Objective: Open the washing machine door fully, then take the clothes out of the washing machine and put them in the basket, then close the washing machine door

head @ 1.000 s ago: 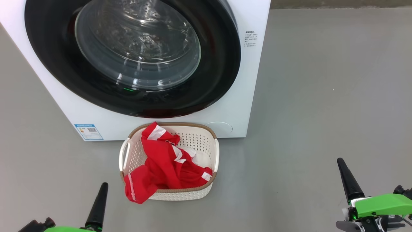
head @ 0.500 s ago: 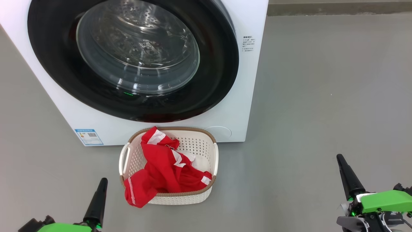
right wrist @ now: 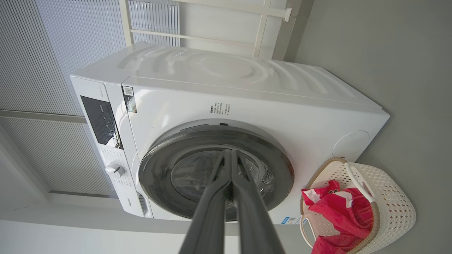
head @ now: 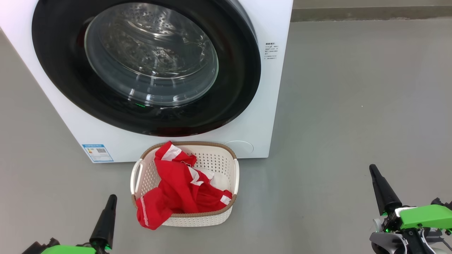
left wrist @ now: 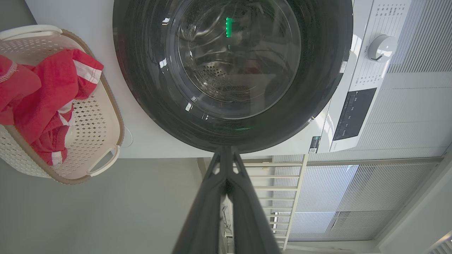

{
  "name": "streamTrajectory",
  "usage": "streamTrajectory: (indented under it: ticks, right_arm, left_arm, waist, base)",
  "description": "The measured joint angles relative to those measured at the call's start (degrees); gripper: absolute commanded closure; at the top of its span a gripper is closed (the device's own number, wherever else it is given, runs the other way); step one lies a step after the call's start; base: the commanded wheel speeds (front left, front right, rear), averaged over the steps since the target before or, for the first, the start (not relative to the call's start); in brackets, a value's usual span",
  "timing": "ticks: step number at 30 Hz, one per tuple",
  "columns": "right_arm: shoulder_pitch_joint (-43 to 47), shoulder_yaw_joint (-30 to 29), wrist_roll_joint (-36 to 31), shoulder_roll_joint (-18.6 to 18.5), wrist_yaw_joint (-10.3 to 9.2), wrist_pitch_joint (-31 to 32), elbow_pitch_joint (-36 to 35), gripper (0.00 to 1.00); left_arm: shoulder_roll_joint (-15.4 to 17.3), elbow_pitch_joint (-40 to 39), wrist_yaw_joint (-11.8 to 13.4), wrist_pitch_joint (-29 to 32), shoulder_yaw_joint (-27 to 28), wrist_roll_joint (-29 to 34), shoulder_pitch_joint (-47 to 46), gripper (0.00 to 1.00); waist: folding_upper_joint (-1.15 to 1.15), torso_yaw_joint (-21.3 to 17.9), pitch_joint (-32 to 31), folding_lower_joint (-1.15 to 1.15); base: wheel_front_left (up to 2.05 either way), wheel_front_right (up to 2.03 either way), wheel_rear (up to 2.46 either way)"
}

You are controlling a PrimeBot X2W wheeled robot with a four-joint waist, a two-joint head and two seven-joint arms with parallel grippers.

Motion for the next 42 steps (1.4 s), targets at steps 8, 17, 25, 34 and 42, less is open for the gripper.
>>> streamTrajectory:
  ticks: [8, 17, 25, 34, 42]
  right_arm:
    - [0.0, -0.2, 0.0, 0.0, 0.00, 0.1, 0.0, 1.00]
    - [0.0, -0.5, 0.0, 0.0, 0.00, 0.3, 0.0, 1.00]
    - [0.0, -1.0, 0.0, 0.1, 0.00, 0.5, 0.0, 1.00]
    - [0.0, -1.2, 0.0, 0.1, 0.00, 0.6, 0.0, 1.00]
    - [0.0, -1.3, -0.1, 0.2, 0.00, 0.6, 0.0, 1.00]
  left_arm:
    - [-0.4, 0.0, 0.0, 0.4, 0.2, 0.0, 0.0, 1.00]
    - [-0.5, 0.0, 0.0, 0.4, 0.4, 0.0, 0.0, 1.00]
    - [-0.6, 0.0, 0.0, 0.5, 0.6, 0.0, 0.0, 1.00]
    - [-0.6, 0.0, 0.0, 0.8, 0.7, 0.0, 0.0, 1.00]
    - [-0.6, 0.0, 0.0, 0.9, 0.8, 0.1, 0.0, 1.00]
  waist:
    - [0.00, 0.0, 0.0, 0.00]
    - [0.00, 0.0, 0.0, 0.00]
    - [0.00, 0.0, 0.0, 0.00]
    - [0.00, 0.0, 0.0, 0.00]
    - [0.00, 0.0, 0.0, 0.00]
  base:
    - [0.00, 0.00, 0.00]
    - [0.00, 0.00, 0.00]
    - [0.00, 0.00, 0.00]
    - [0.00, 0.00, 0.00]
    - [0.00, 0.00, 0.00]
